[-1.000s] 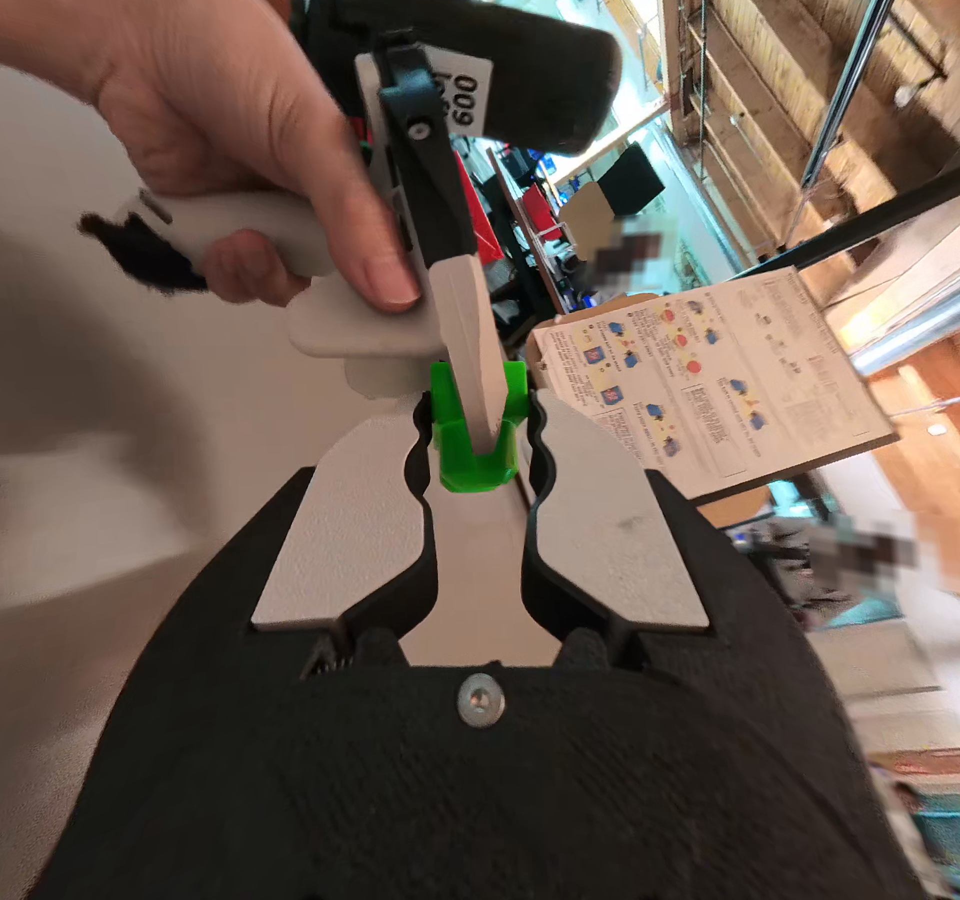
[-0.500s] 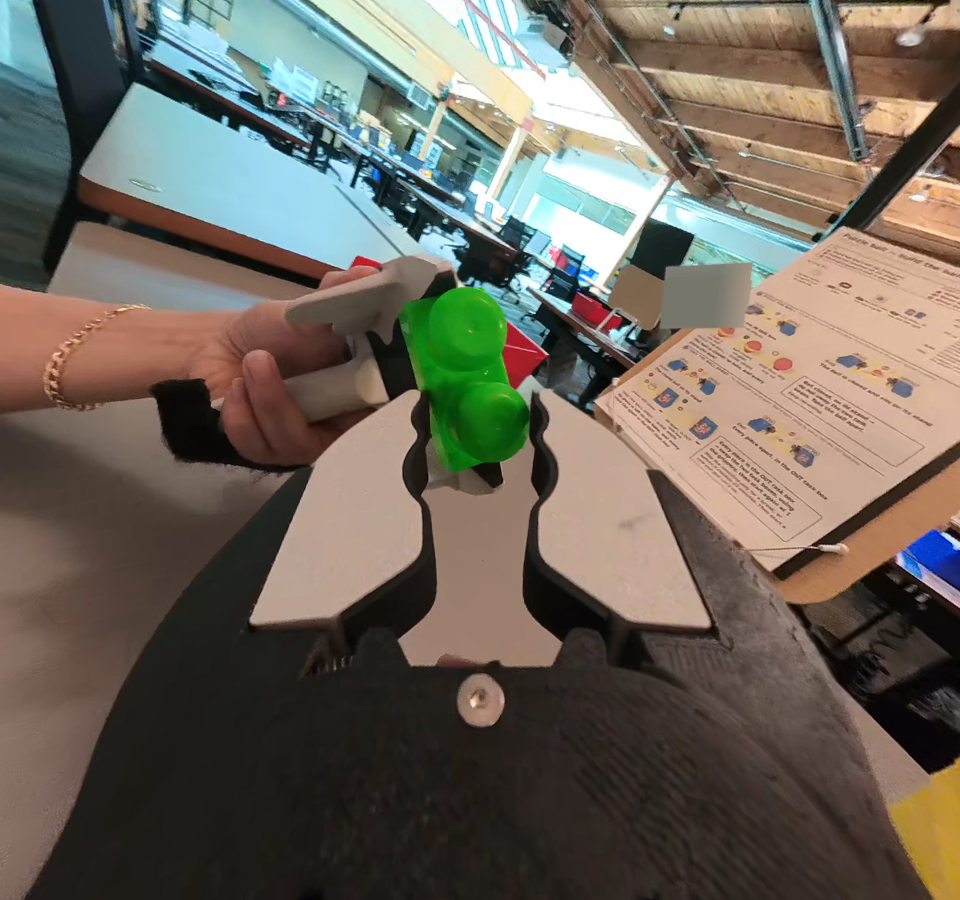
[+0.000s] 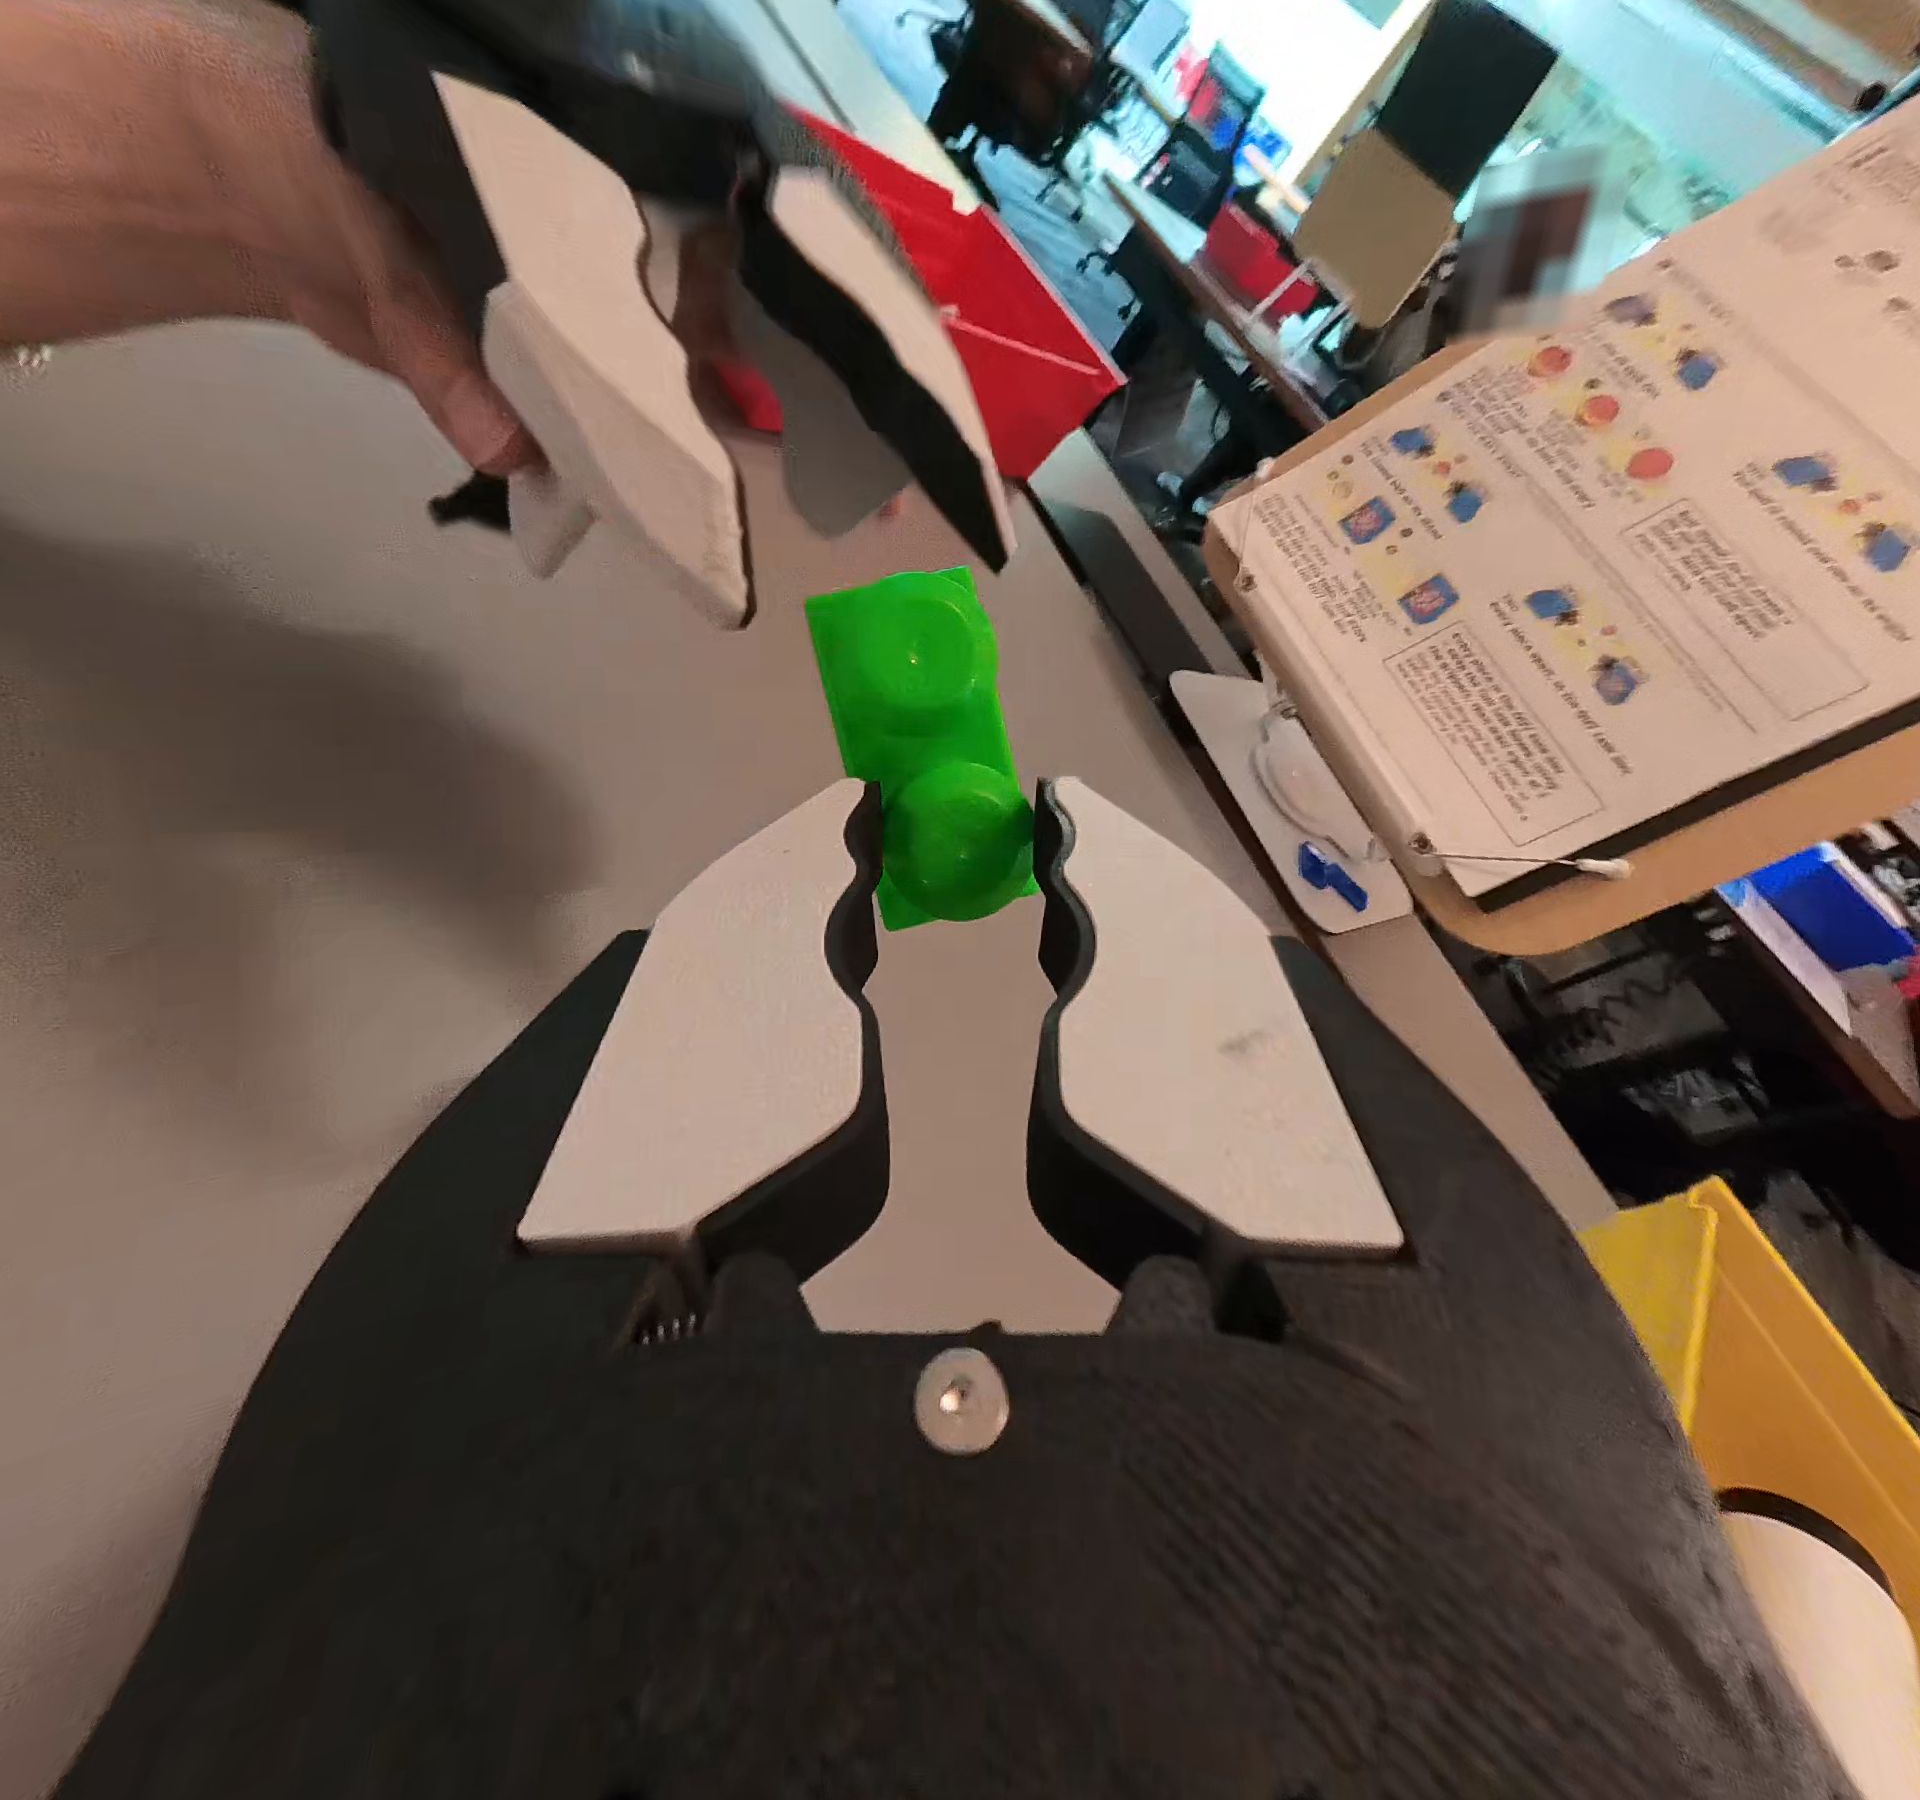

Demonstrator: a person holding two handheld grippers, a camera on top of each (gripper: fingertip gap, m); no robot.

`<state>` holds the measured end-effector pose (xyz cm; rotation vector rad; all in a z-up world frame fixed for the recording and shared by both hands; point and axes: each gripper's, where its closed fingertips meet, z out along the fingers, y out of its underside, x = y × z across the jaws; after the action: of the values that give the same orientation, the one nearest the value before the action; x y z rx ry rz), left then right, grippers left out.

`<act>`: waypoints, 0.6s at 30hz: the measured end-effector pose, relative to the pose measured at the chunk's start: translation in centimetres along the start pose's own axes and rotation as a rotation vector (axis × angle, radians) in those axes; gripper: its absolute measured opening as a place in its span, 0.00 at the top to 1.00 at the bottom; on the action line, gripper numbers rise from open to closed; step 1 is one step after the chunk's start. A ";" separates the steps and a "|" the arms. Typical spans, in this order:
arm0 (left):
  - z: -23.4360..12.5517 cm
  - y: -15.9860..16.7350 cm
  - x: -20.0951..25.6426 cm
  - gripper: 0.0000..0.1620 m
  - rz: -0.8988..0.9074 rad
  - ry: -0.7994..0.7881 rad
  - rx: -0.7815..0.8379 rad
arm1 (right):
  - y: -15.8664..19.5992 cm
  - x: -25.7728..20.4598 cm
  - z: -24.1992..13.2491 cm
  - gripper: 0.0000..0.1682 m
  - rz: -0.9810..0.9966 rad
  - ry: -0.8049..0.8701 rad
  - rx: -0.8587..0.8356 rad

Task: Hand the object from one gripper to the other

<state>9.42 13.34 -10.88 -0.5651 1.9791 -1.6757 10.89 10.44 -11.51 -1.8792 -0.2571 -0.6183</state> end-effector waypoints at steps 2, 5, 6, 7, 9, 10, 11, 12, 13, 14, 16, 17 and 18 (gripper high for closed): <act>0.3 -0.2 1.2 0.65 0.187 -0.030 -0.055 | 0.4 -0.8 0.5 0.83 -0.023 -0.030 -0.023; 0.8 -0.2 2.4 0.75 0.298 -0.027 -0.100 | 1.2 -1.5 1.2 0.83 -0.065 -0.043 -0.074; 0.9 0.2 2.6 0.75 0.306 -0.019 -0.137 | 1.1 -1.6 1.2 0.83 -0.068 -0.046 -0.071; 0.9 0.7 2.5 0.75 0.314 -0.018 -0.174 | 0.9 -1.8 1.1 0.83 -0.062 -0.059 -0.063; 0.9 1.6 2.0 0.74 0.334 -0.046 -0.232 | 0.3 -1.8 0.9 0.83 -0.048 -0.063 -0.036; 0.9 1.8 1.7 0.75 0.345 -0.057 -0.240 | 0.3 -1.8 0.8 0.83 -0.038 -0.073 -0.031; 0.8 1.6 1.7 0.79 0.351 -0.064 -0.230 | 0.3 -1.8 0.8 0.83 -0.030 -0.079 -0.029; 0.8 1.4 1.6 0.82 0.355 -0.067 -0.214 | 0.4 -1.9 0.8 0.83 -0.028 -0.084 -0.024; 0.8 1.3 1.6 0.82 0.360 -0.066 -0.204 | 0.4 -2.0 0.8 0.83 -0.017 -0.092 -0.019; 0.7 1.4 1.5 0.82 0.367 -0.062 -0.198 | 0.4 -2.1 0.8 0.83 -0.010 -0.099 -0.016; 0.8 1.1 1.4 0.82 0.367 -0.056 -0.162 | 0.2 -1.9 0.8 0.83 0.001 -0.094 -0.001; 0.8 0.9 1.4 0.83 0.343 -0.047 -0.138 | 0.1 -1.8 0.8 0.83 0.019 -0.098 0.016; 0.8 0.6 1.3 0.83 0.304 -0.036 -0.102 | -0.2 -1.6 0.6 0.83 0.047 -0.101 0.053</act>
<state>8.84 12.03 -11.71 -0.3078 2.0163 -1.3780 9.60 11.25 -12.39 -1.8628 -0.2906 -0.4811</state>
